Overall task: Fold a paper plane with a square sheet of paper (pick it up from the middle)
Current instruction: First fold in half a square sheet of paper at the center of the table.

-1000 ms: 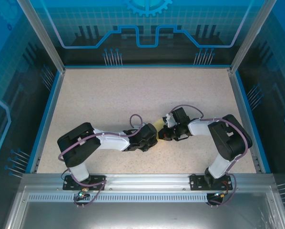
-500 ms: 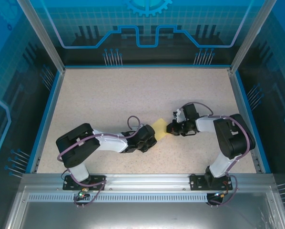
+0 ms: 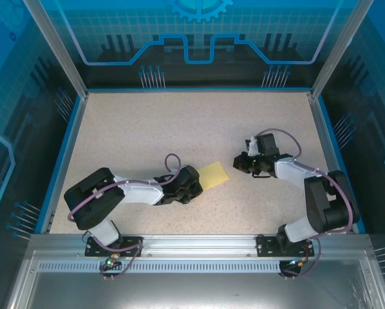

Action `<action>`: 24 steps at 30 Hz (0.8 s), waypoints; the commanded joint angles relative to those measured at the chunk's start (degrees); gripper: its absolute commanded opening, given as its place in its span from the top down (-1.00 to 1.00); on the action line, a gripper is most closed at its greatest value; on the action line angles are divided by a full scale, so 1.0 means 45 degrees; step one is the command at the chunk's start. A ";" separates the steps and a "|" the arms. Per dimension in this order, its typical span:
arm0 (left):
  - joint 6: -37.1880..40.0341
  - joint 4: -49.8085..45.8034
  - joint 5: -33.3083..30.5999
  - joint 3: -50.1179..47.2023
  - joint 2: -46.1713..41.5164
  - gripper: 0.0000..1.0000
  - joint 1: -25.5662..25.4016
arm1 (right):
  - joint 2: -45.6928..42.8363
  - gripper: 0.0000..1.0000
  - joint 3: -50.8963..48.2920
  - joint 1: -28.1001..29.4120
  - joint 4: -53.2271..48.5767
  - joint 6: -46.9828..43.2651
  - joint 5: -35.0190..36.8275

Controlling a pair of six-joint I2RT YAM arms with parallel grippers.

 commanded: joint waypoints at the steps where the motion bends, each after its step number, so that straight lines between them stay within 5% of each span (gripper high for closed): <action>1: 0.1585 -0.1918 -0.0053 -0.0447 -0.0178 1.00 0.0478 | -0.0099 0.95 -0.0042 0.1180 -0.0354 0.0131 -0.0698; 11: 0.1446 -0.2382 -0.0287 -0.0558 -0.0244 1.00 0.0764 | 0.1961 0.96 0.0496 0.3503 0.1294 0.1579 -0.0954; 24: 0.0013 -0.5239 -0.0999 0.0115 0.0245 1.00 0.0822 | 0.2651 0.98 -0.0050 0.3141 0.1076 0.1225 0.0294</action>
